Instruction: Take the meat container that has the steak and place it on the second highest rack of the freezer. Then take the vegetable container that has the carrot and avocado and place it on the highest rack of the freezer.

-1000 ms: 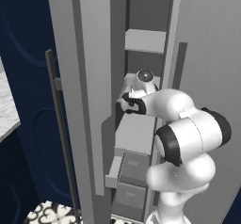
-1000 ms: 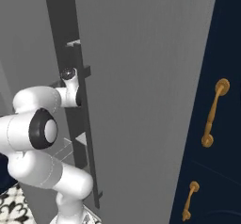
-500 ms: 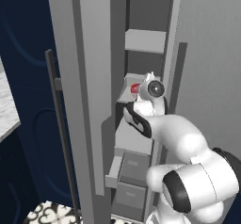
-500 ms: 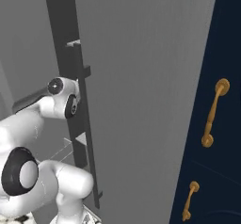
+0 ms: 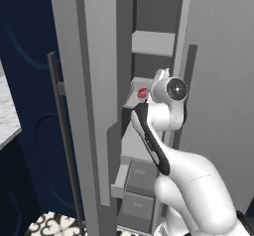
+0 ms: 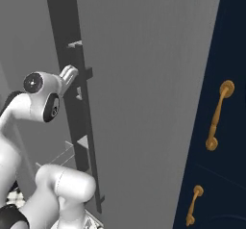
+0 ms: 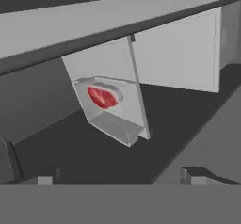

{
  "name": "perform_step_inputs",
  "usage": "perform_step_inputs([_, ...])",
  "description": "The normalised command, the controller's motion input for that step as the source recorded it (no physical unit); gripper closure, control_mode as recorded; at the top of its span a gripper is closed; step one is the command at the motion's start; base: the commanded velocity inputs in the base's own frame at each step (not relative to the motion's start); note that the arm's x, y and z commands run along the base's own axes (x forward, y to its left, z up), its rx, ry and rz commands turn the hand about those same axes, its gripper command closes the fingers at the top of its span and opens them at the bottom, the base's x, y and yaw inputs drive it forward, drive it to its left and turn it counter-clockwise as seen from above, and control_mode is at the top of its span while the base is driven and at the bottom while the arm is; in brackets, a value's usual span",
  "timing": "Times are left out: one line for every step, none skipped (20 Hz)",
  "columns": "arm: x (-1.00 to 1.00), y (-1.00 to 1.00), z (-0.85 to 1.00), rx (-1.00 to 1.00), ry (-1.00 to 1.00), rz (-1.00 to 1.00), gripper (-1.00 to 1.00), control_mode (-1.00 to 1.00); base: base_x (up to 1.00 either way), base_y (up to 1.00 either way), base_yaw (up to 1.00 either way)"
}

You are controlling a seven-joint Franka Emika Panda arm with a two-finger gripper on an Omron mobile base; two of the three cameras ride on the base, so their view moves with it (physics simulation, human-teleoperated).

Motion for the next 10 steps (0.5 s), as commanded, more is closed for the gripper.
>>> perform_step_inputs([-1.00, 0.00, 1.00, 0.10, 0.20, 0.00, -1.00, -1.00, 0.00, 0.00, 0.00])
perform_step_inputs([-1.00, 0.00, 1.00, 0.09, 0.24, 0.00, -1.00, -1.00, 0.00, 0.00, 0.00])
perform_step_inputs([-1.00, 0.00, 1.00, 0.08, 0.23, 0.00, -1.00, -1.00, 0.00, 0.00, 0.00])
perform_step_inputs([-1.00, 0.00, 1.00, 0.04, 0.21, 0.00, -1.00, -1.00, 0.00, 0.00, 0.00])
perform_step_inputs([-1.00, 0.00, 0.99, 0.01, 0.20, 0.00, -1.00, -1.00, 0.00, 0.00, 0.00])
perform_step_inputs([-1.00, 0.00, 0.90, 0.00, 0.19, 0.00, -1.00, -1.00, 0.00, 0.00, 0.00])
perform_step_inputs([-1.00, -0.04, 0.75, 0.00, 0.16, 0.00, -1.00, -1.00, 0.00, 0.00, 0.00])
perform_step_inputs([-1.00, -0.16, 0.51, 0.00, 0.14, 0.00, -1.00, -1.00, 0.00, 0.00, 0.00])
perform_step_inputs([-1.00, -0.29, 0.42, 0.00, 0.15, 0.00, -1.00, -1.00, 0.00, 0.00, 0.00])
perform_step_inputs([-1.00, -0.40, 0.36, 0.00, 0.17, 0.00, -1.00, -1.00, 0.00, 0.00, 0.00])
